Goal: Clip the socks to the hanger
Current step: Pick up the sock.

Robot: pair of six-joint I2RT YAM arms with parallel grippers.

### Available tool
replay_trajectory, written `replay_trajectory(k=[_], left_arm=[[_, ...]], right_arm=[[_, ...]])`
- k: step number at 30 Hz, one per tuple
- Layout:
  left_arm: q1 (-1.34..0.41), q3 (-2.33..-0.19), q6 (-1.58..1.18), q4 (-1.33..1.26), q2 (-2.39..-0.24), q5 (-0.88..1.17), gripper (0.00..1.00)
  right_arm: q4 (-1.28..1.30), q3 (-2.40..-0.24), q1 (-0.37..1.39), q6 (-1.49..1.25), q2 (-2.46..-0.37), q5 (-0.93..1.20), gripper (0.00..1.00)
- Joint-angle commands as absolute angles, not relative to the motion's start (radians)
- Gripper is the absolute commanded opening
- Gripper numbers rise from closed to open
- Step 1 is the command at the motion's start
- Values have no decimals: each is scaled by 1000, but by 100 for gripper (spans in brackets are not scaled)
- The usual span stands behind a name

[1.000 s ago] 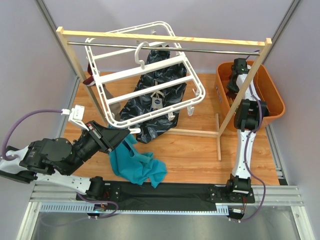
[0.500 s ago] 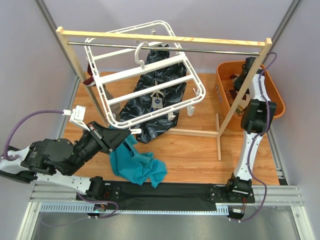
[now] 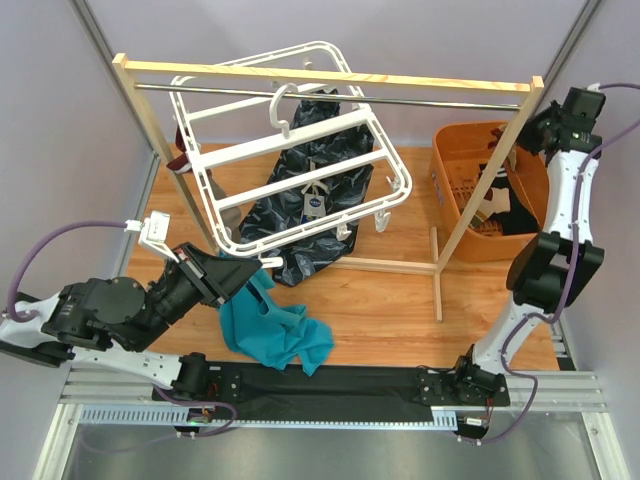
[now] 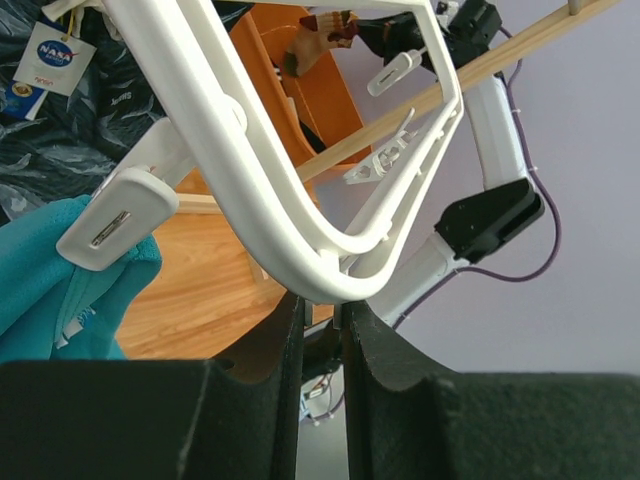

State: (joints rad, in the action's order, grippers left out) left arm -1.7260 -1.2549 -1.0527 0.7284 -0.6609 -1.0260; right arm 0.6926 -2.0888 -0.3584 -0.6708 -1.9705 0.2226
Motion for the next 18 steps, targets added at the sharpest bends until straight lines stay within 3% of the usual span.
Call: replay_trajectory(k=[1, 8, 15, 18], left_arm=[[-1727, -1241, -1042, 753, -652, -1000, 0], [-1727, -1221, -1037, 742, -640, -1020, 0], [-1727, -1200, -1058, 733, -637, -1019, 0], [-1727, -1206, -1051, 723, -643, -1016, 0]], right_arm=[[602, -1882, -380, -778, -1838, 383, 0], [655, -1527, -380, -700, -1293, 301, 0], [1003, -1529, -350, -503, -907, 28, 0], [1112, -1534, -304, -485, -841, 50, 0]])
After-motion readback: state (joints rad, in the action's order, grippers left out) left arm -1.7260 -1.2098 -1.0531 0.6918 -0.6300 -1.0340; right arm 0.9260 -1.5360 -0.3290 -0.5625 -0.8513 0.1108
